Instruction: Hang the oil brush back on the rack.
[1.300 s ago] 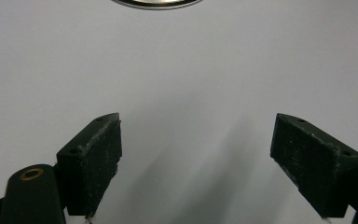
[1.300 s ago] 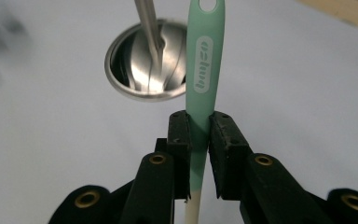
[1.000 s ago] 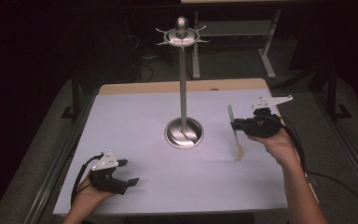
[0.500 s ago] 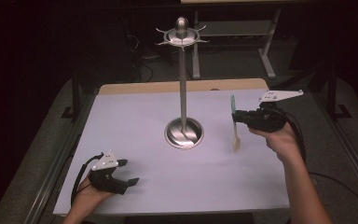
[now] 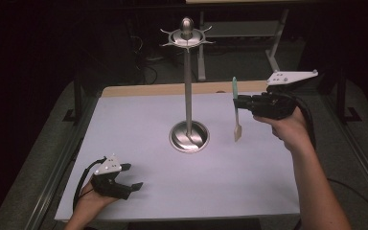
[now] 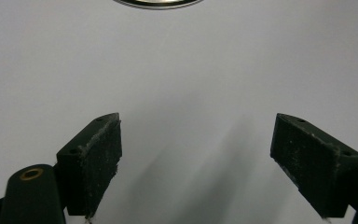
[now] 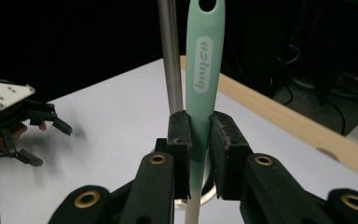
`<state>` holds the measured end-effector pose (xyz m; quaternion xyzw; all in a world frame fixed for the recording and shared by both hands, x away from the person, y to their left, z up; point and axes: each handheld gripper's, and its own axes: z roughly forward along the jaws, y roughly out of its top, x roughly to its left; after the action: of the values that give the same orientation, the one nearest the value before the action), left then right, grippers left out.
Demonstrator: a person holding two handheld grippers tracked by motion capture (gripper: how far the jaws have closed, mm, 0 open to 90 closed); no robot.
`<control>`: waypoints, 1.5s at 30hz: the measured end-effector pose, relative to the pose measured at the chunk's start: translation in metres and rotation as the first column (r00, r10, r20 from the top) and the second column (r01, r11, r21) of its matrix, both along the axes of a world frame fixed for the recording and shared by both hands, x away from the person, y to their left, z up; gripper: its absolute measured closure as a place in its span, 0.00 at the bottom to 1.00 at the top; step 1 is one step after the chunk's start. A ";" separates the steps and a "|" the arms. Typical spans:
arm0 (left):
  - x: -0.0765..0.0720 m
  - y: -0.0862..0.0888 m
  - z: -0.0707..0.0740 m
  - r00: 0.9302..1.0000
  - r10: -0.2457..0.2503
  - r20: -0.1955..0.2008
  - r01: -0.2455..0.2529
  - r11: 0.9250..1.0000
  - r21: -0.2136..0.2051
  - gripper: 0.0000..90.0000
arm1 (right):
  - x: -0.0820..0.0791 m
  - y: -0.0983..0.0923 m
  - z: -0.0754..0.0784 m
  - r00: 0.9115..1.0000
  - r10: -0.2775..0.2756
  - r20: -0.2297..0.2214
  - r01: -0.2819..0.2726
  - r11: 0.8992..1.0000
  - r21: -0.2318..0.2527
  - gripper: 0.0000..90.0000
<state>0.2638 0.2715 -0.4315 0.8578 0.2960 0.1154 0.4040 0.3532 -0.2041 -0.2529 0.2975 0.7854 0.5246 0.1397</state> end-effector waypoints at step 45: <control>-0.001 0.001 0.001 1.000 0.004 -0.003 -0.004 1.000 0.000 0.18 | 0.031 0.038 0.079 0.991 0.092 0.095 -0.094 0.995 0.025 0.87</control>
<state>0.2625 0.2729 -0.4309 0.8574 0.2984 0.1146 0.4034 0.3843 -0.1659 -0.1741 0.2376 0.7830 0.5556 0.1475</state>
